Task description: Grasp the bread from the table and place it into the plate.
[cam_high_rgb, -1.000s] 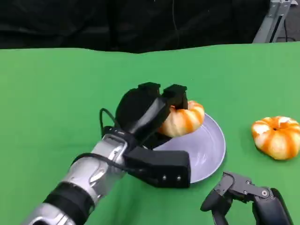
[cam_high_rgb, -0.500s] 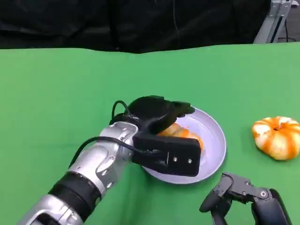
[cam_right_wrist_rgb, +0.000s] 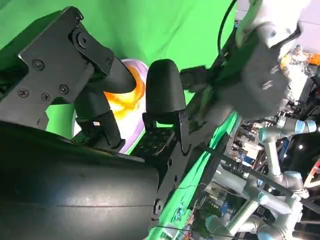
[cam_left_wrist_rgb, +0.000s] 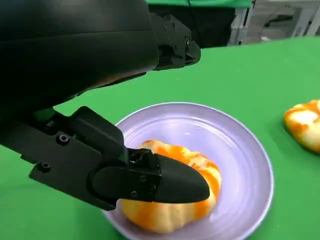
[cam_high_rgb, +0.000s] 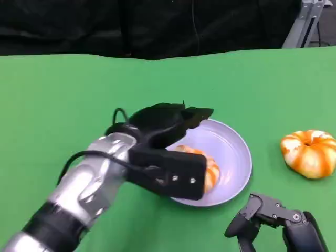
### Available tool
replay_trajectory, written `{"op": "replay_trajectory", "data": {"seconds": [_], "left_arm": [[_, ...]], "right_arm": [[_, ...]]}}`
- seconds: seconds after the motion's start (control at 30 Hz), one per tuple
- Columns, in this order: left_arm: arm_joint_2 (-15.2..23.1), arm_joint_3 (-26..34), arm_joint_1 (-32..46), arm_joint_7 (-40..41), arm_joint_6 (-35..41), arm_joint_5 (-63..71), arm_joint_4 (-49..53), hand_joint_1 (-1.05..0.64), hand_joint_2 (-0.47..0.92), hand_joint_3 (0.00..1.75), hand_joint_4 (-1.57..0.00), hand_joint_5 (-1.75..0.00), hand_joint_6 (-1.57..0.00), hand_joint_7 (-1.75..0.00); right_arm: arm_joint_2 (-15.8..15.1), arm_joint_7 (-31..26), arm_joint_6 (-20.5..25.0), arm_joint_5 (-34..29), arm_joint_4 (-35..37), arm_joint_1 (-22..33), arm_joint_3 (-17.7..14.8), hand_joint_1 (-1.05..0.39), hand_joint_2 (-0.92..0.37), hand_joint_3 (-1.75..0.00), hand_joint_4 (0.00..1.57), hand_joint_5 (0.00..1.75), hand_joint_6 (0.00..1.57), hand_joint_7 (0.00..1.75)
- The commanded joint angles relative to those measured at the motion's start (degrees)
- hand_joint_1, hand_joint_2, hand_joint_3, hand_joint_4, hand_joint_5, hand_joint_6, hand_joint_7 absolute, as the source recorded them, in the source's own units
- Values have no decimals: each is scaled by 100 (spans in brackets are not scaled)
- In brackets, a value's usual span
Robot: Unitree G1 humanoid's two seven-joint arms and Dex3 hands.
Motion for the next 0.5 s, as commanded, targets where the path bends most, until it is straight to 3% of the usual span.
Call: {"op": "replay_trajectory", "data": {"seconds": [0.03, 0.07, 0.13, 0.3, 0.37, 0.5], "left_arm": [[270, 353, 378, -289, 138, -388, -634, -70, 92, 33, -11, -8, -15, -5], [312, 606, 608, -295, 130, -686, -903, -69, 92, 33, -12, -8, -16, -5], [351, 1000, 990, -253, 94, -1148, -1310, -53, 92, 30, -29, -18, -26, -10], [187, 1697, 1800, 10, 41, -2024, -1943, -43, 92, 26, -47, -38, -46, -13], [4, 2013, 2203, 189, 92, -2422, -2250, -35, 92, 23, -54, -56, -60, -15], [-74, 2297, 2754, 433, -521, -2803, -2331, -25, 92, 24, -64, -79, -79, -21]], "right_arm": [[-15, -42, 19, -6, -36, 7, -14, 0, -28, -138, 81, 160, 85, 128], [-7, -43, 31, 0, -35, -5, -16, 0, -28, -137, 81, 160, 85, 128], [-7, -42, 38, -1, -36, -26, -25, 0, -28, -137, 81, 160, 86, 128], [2, -64, 39, -34, -17, -53, -39, -1, -28, -137, 83, 158, 86, 128], [8, -72, 44, -37, 2, -60, -40, -3, -28, -137, 83, 158, 86, 127], [11, -87, 41, -71, 1, -52, -27, -2, -28, -138, 84, 158, 86, 128]]}}
